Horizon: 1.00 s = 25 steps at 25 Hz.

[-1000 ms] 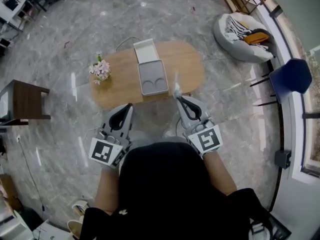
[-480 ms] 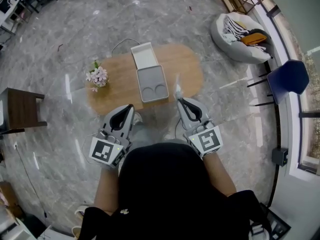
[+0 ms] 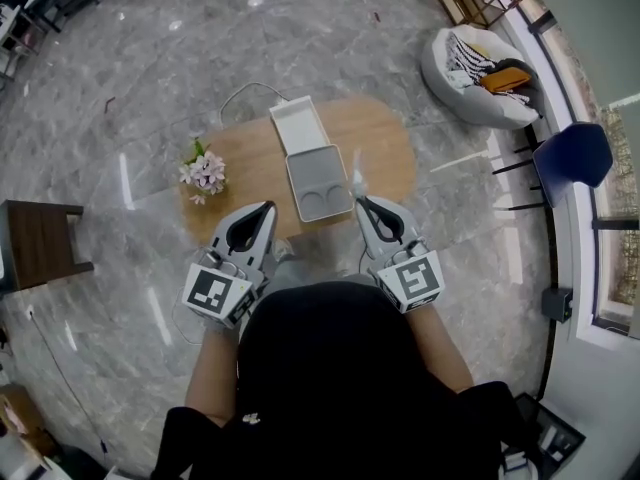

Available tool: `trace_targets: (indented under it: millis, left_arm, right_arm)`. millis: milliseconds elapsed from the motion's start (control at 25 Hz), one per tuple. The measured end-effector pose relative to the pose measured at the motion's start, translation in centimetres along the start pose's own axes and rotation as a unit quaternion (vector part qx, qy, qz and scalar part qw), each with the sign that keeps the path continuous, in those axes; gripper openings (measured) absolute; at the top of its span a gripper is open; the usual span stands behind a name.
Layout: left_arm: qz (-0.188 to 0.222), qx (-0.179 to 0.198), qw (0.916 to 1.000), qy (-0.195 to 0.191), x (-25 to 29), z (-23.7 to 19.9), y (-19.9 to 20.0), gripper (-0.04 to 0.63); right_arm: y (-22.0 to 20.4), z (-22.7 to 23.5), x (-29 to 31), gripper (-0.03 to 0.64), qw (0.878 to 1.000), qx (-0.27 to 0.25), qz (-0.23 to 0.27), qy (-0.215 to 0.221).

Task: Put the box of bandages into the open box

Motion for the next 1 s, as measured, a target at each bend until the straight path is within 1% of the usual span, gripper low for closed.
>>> trace_targets:
  millis: [120, 160, 280, 440, 520, 560, 640, 760, 920, 1000]
  left_arm:
    - [0.005, 0.028, 0.9994, -0.02, -0.3, -2.8, -0.5, 0.012]
    - [0.007, 0.03, 0.9992, -0.024, -0.5, -3.7, -0.5, 0.012]
    - [0.008, 0.029, 0.9991, -0.03, -0.9, -5.8, -0.4, 0.012]
    - [-0.004, 0.004, 0.9996, -0.027, -1.3, -8.0, -0.2, 0.012]
    - [-0.003, 0.012, 0.9995, -0.031, -1.5, -8.7, -0.4, 0.012]
    - [-0.002, 0.01, 0.9995, -0.031, -1.5, -8.9, -0.3, 0.012]
    - [-0.004, -0.003, 0.9997, -0.025, -1.5, -9.3, -0.4, 0.012]
    - [-0.015, -0.018, 0.9997, -0.002, -1.3, -10.0, -1.0, 0.012]
    - [-0.017, -0.015, 0.9997, 0.009, 0.2, -10.4, 0.0, 0.012]
    - [-0.022, -0.032, 0.9989, 0.026, 1.1, -10.7, 0.2, 0.012]
  right_arm:
    - [0.5, -0.9, 2.5, 0.006, 1.0, 0.004, -0.008, -0.006]
    - [0.7, -1.1, 3.3, 0.006, 1.0, 0.005, -0.011, -0.011]
    - [1.3, -1.6, 5.4, 0.006, 1.0, 0.007, -0.014, -0.018]
    - [1.1, -2.0, 7.7, 0.006, 1.0, 0.006, -0.026, -0.012]
    - [1.1, -2.2, 8.6, 0.006, 0.999, -0.002, -0.033, -0.007]
    - [1.1, -2.2, 9.1, 0.006, 0.999, -0.007, -0.037, -0.004]
    - [1.1, -2.1, 9.9, 0.006, 0.999, -0.009, -0.043, 0.003]
    - [0.8, -1.5, 11.1, 0.006, 0.999, 0.001, -0.049, 0.02]
    - [0.5, -0.3, 13.0, 0.006, 0.997, 0.006, -0.059, 0.046]
    - [0.2, 0.6, 13.9, 0.006, 0.996, 0.01, -0.064, 0.06]
Point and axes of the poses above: the fingertips, and each gripper's own axes: x forward along the fingers, z to its right, y out of its top, the point moved 3 cm from there along -x, backward along the fingers, and after that the axes turned 1 degree about x, right-handed, at the moved point
